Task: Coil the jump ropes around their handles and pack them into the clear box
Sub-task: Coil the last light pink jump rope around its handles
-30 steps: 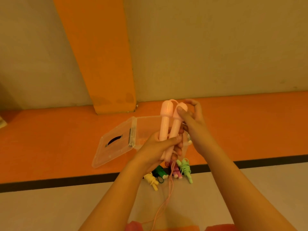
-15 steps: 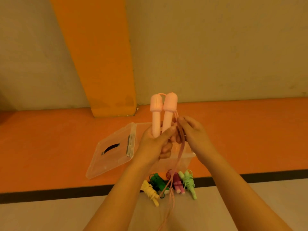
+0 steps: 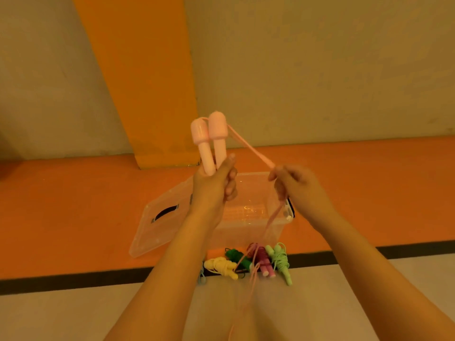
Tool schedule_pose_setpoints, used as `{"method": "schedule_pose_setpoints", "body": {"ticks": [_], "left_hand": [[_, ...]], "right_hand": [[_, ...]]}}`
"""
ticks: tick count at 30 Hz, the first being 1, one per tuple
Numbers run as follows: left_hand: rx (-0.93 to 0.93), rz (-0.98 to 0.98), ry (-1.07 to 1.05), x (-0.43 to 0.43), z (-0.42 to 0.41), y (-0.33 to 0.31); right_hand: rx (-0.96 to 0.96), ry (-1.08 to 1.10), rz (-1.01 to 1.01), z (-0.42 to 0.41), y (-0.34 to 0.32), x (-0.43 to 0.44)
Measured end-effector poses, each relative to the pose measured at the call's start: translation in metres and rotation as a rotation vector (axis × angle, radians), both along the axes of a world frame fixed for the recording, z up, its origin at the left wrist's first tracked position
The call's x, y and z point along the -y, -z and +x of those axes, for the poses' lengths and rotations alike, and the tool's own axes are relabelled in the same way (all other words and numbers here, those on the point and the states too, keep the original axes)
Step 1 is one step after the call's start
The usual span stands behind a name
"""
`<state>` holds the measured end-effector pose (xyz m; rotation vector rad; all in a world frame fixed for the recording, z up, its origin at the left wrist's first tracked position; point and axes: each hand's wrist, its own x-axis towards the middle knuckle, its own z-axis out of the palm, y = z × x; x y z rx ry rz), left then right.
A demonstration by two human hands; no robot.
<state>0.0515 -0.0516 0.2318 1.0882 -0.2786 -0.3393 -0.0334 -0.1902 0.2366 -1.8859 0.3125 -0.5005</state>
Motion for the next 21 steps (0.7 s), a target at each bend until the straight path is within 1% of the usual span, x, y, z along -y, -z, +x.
{"method": "schedule_pose_setpoints", "body": {"ticks": [2,3,4,8,11,12,14,16,17,19,20,21], "left_hand": [[0.006,0.002,0.027,-0.002,-0.001,-0.005],[0.000,0.000,0.063,-0.002,-0.004,-0.007],[-0.012,-0.004,0.108,-0.002,-0.009,-0.009],[-0.064,-0.003,0.238,-0.008,-0.027,-0.009],[-0.097,-0.014,0.349,-0.013,-0.035,-0.007],[-0.100,-0.005,0.401,-0.014,-0.037,-0.008],[-0.086,0.039,0.476,-0.016,-0.044,-0.010],[-0.091,0.055,0.456,-0.016,-0.049,-0.011],[-0.112,0.028,0.407,-0.014,-0.050,-0.011],[-0.195,-0.089,0.286,-0.014,-0.048,-0.013],[-0.235,-0.153,0.232,-0.015,-0.047,-0.015],[-0.259,-0.211,0.181,-0.018,-0.044,-0.017]], "right_hand": [[0.149,0.075,0.154,-0.002,-0.025,0.002],[0.196,0.069,0.227,-0.004,-0.033,0.002],[0.210,0.048,0.266,-0.005,-0.037,-0.001],[0.127,-0.060,0.261,-0.006,-0.029,-0.029],[0.198,-0.117,0.357,-0.006,-0.032,-0.042],[0.216,-0.110,0.368,-0.007,-0.034,-0.042],[0.236,-0.034,0.286,-0.011,-0.036,-0.039],[0.253,0.046,0.195,-0.012,-0.032,-0.036],[0.245,0.027,0.230,-0.013,-0.028,-0.035],[0.147,-0.158,0.438,-0.015,-0.016,-0.038],[0.040,-0.286,0.500,-0.018,-0.007,-0.041],[-0.104,-0.414,0.484,-0.023,0.002,-0.045]]}}
